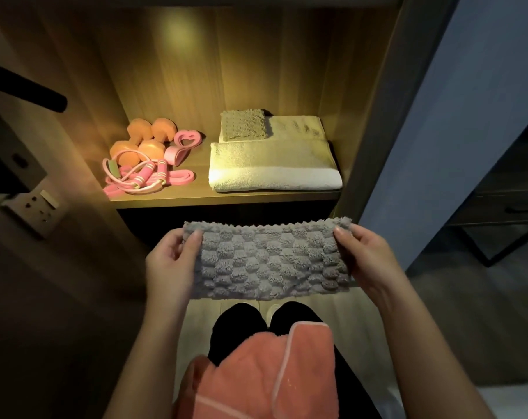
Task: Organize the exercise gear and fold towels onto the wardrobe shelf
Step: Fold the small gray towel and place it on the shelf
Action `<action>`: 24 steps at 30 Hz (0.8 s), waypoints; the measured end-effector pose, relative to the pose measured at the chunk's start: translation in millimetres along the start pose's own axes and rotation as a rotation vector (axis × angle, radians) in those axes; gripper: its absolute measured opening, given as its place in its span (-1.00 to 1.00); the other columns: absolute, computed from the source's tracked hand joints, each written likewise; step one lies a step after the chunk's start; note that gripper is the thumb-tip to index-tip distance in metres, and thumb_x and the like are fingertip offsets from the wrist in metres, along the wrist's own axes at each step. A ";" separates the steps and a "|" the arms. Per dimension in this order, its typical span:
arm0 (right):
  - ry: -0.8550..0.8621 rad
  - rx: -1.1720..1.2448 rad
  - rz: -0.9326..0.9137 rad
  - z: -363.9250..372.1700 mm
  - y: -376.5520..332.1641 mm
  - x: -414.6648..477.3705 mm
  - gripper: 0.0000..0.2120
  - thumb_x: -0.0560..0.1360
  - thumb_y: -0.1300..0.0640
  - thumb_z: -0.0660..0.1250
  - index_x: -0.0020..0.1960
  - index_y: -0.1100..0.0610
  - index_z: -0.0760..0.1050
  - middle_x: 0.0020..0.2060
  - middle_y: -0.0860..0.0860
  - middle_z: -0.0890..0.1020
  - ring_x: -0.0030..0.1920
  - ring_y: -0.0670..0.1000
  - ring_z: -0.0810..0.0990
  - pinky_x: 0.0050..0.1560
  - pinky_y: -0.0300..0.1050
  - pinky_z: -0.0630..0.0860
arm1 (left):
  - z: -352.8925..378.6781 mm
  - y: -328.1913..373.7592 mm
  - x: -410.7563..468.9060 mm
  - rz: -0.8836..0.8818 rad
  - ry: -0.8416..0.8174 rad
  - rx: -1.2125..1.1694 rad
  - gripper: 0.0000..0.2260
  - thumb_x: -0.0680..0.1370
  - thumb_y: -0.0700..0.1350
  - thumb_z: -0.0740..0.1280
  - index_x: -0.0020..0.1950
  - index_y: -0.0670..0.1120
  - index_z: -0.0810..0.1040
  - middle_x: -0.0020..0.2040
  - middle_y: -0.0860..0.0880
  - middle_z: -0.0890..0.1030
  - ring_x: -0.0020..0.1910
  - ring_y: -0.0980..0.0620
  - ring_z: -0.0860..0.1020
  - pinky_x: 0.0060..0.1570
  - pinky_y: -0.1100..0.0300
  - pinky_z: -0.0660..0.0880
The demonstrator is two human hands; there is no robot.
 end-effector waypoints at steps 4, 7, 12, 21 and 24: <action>0.071 -0.056 -0.012 -0.6 12.6 -10.0 -0.84 0.58 0.17 0.30 -0.03 0.14 0.66 -0.09 0.16 0.72 -0.06 0.15 0.71 -0.11 -0.03 0.61 | -3.9 -18.4 -13.3 -0.047 0.050 -0.065 -0.84 0.60 -0.10 0.31 -0.14 0.03 0.63 -0.15 -0.15 0.64 -0.17 -0.10 0.58 -0.11 -0.07 0.51; 0.100 -0.082 -0.001 -3.0 21.8 -16.0 -0.84 0.60 0.21 0.26 0.01 0.16 0.63 -0.09 0.15 0.72 -0.05 0.15 0.70 -0.04 0.02 0.58 | -8.2 -29.8 -21.3 -0.073 0.099 -0.074 -0.80 0.62 -0.11 0.29 -0.17 0.07 0.62 -0.24 0.04 0.65 -0.21 0.02 0.59 -0.16 0.03 0.50; 0.127 -0.132 -0.030 -9.2 31.6 -24.3 -0.80 0.62 0.21 0.22 0.02 0.09 0.62 -0.06 0.12 0.72 -0.02 0.10 0.70 -0.04 0.00 0.60 | -15.5 -44.3 -30.0 -0.087 0.168 -0.058 -0.81 0.63 -0.13 0.26 -0.15 0.01 0.57 -0.28 0.11 0.65 -0.28 0.16 0.60 -0.27 0.17 0.52; 0.273 -0.473 -0.353 7.0 22.1 -34.6 -0.79 0.62 0.04 0.15 -0.14 0.03 0.46 -0.31 -0.12 0.55 -0.29 -0.24 0.48 -0.28 -0.38 0.39 | -7.6 -33.0 -38.1 0.152 0.207 0.288 -0.90 0.65 -0.05 0.20 -0.07 0.05 0.42 -0.27 0.13 0.52 -0.30 0.32 0.50 -0.37 0.30 0.40; 0.362 -0.604 -0.439 3.5 19.5 -36.6 -0.78 0.65 0.10 0.15 -0.15 0.13 0.41 -0.34 -0.05 0.48 -0.32 -0.21 0.41 -0.32 -0.33 0.31 | -9.9 -30.4 -34.3 0.205 0.248 0.343 -0.89 0.65 -0.07 0.21 -0.06 -0.03 0.44 -0.32 0.09 0.49 -0.37 0.27 0.46 -0.40 0.15 0.38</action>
Point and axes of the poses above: each hand's wrist, its own x-axis towards the middle knuckle, its own z-axis out of the palm, y = z × x, the point moved 4 cm from there along x, towards the middle knuckle
